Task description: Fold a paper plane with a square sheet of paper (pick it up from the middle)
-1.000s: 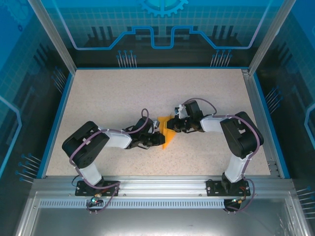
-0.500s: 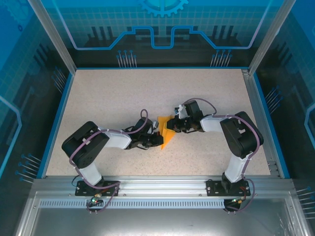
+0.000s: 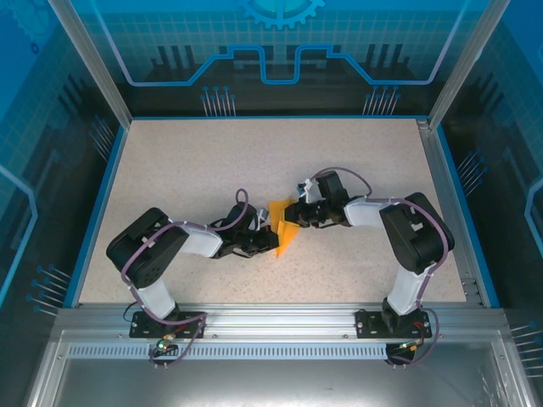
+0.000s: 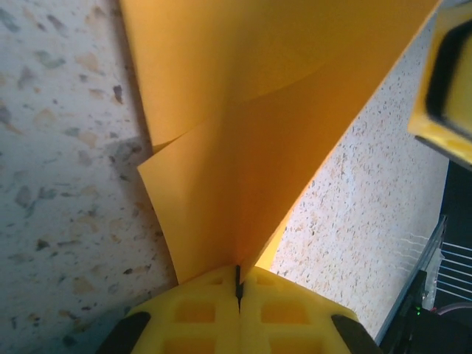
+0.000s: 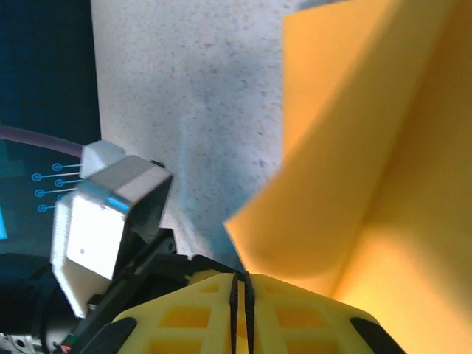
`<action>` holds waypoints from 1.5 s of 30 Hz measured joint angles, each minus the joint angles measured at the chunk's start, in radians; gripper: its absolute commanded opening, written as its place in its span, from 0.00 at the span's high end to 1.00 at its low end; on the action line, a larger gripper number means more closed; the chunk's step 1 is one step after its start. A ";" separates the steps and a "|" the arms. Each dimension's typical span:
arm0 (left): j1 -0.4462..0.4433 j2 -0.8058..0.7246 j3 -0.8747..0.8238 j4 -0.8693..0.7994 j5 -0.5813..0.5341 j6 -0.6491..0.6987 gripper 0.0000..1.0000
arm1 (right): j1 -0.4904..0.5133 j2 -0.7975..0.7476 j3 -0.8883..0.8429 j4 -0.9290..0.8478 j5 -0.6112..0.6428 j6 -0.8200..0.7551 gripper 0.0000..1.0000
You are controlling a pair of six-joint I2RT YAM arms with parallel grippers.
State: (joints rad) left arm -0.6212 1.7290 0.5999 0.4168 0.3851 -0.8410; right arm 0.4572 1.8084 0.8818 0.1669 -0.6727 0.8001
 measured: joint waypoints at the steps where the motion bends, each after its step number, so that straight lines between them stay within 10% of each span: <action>1: 0.001 0.000 -0.001 0.001 0.002 -0.001 1.00 | 0.005 0.010 0.014 0.005 -0.005 0.000 0.86; 45: 0.002 -0.023 0.059 -0.140 -0.014 0.079 0.81 | 0.015 0.042 0.030 -0.084 0.032 -0.068 0.86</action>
State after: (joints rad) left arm -0.6189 1.7061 0.6590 0.2768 0.3714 -0.7624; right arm 0.4725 1.8503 0.9115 0.0830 -0.6403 0.7326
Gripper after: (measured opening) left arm 0.188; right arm 0.138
